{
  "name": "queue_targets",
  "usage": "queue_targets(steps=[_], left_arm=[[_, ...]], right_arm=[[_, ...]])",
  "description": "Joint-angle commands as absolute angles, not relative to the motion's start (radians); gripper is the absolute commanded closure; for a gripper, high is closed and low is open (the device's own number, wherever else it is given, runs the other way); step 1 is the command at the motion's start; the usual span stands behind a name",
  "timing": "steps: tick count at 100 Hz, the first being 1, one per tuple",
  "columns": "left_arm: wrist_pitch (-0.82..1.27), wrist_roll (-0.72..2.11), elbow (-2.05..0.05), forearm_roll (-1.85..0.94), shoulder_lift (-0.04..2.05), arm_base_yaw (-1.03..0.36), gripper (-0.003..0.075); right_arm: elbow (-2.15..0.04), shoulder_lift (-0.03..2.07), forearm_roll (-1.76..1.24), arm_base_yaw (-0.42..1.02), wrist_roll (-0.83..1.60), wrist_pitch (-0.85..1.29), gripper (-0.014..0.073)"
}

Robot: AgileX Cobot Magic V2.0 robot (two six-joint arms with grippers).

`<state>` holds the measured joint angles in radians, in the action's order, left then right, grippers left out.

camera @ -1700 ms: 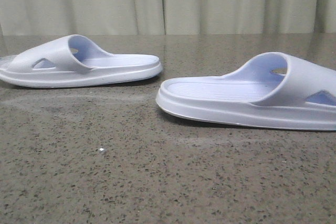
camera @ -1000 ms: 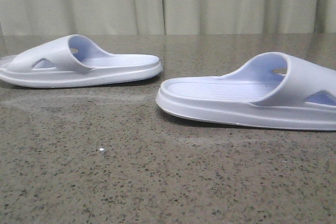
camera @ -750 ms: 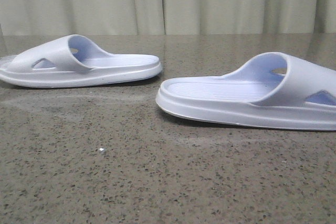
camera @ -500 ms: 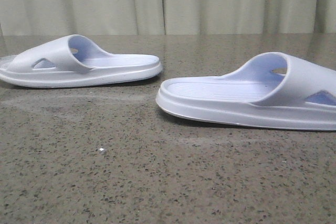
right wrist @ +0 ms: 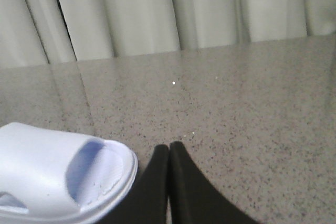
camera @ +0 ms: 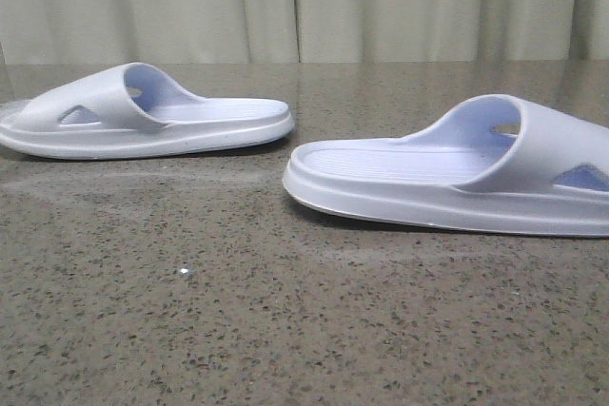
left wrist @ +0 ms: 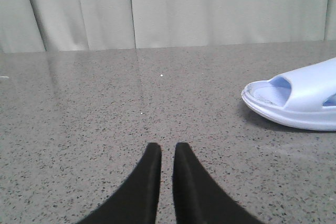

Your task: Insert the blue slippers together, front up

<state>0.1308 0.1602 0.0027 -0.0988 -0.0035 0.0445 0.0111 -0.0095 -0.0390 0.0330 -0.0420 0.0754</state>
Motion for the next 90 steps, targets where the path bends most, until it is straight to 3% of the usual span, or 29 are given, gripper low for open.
queue_targets(steps=[1,50,67,90], left_arm=[[0.034,0.153,0.011,-0.113,-0.034,0.047,0.0705],[-0.028,0.153,0.011,-0.524,-0.034,0.047,0.0705],[-0.011,0.153,-0.002,-0.843,-0.034,0.047,0.0705],[0.228,0.153,-0.172,-0.688,0.029,0.047,0.0705]], right_arm=[[0.032,-0.027,-0.043,0.026,-0.039,-0.056,0.0683],[0.032,-0.027,-0.427,0.026,-0.039,-0.067,0.0683],[0.010,-0.027,-0.511,0.026,-0.039,0.027,0.0681],[-0.142,0.058,-0.415,0.026,-0.035,0.206,0.0670]])
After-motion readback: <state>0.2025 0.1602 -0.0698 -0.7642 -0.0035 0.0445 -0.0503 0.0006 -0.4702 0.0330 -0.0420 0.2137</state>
